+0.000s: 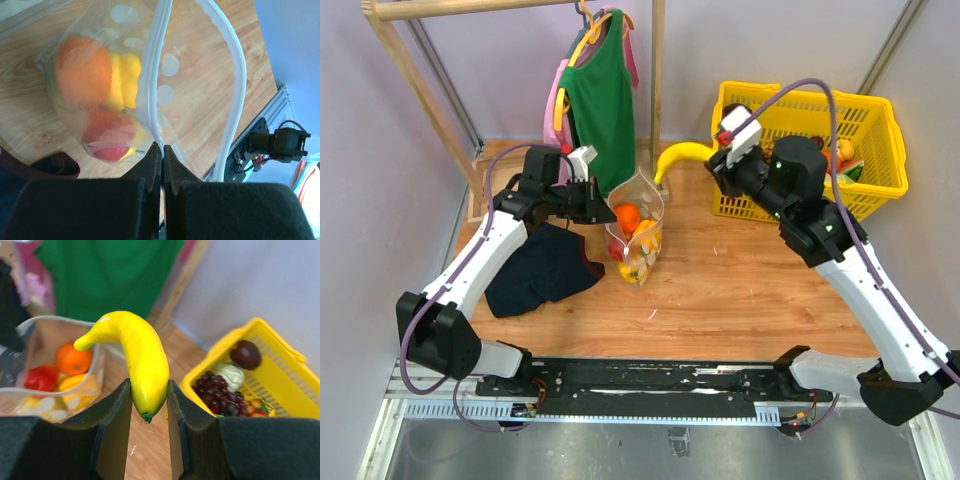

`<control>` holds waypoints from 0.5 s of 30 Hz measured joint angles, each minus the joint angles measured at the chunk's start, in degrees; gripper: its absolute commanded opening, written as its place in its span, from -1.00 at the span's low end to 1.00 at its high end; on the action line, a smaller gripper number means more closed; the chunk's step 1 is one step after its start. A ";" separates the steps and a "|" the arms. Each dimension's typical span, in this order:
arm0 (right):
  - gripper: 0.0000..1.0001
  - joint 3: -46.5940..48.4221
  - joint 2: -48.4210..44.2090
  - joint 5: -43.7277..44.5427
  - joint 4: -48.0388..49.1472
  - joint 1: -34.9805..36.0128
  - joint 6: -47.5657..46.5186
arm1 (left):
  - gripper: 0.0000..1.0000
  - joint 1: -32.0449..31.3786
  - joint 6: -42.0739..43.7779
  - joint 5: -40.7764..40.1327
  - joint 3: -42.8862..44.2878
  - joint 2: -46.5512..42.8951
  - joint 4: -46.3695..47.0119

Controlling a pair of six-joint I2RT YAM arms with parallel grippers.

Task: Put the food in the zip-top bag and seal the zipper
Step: Place the fake fruit in the zipper food storage bag.

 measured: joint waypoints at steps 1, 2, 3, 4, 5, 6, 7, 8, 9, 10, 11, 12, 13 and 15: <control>-0.99 0.00 0.17 -0.31 -0.90 2.10 -0.83 | -0.99 0.00 0.02 0.00 0.00 -0.07 0.00; -0.99 0.00 0.39 -0.48 -1.70 3.78 -1.53 | -0.99 0.00 0.02 -0.02 0.00 -0.15 0.00; -0.99 0.02 0.61 -0.52 -2.23 4.96 -1.99 | -0.99 0.00 0.02 -0.02 0.00 -0.17 0.00; -0.99 0.13 1.03 -0.57 -3.08 6.62 -2.71 | -0.99 0.00 0.02 -0.02 0.00 -0.22 0.00; -0.99 0.44 1.70 -0.48 -4.13 8.26 -3.52 | -0.99 0.00 0.02 -0.02 0.00 -0.22 0.00; -0.99 0.66 2.34 -0.33 -4.85 9.40 -4.09 | -0.99 0.00 0.02 -0.02 0.00 -0.22 0.00; -0.99 1.05 3.21 0.02 -5.86 10.78 -4.92 | -0.99 0.00 0.02 0.00 0.00 -0.22 0.00; -0.99 1.60 4.44 0.66 -7.10 11.47 -5.79 | -0.99 0.00 0.02 0.00 0.00 -0.22 0.00; -0.99 2.08 5.60 1.33 -7.98 13.38 -6.49 | -0.99 0.00 0.02 0.00 0.00 -0.26 0.00; -0.99 2.47 6.51 1.95 -8.74 14.16 -6.95 | -0.99 0.00 0.02 0.00 0.00 -0.26 0.00; -0.99 2.93 7.72 2.62 -9.51 15.02 -7.63 | -0.99 0.00 0.02 0.00 0.00 -0.28 0.00; -0.99 3.43 8.98 3.39 -10.38 15.80 -8.20 | -0.99 0.00 0.02 0.00 0.00 -0.28 0.00; -0.99 3.78 10.10 3.85 -11.13 16.35 -8.63 | -0.99 0.00 0.02 0.00 0.00 -0.28 0.00; -0.99 4.63 12.17 4.59 -12.66 17.05 -9.49 | -0.99 0.00 0.02 0.02 -0.02 -0.31 0.00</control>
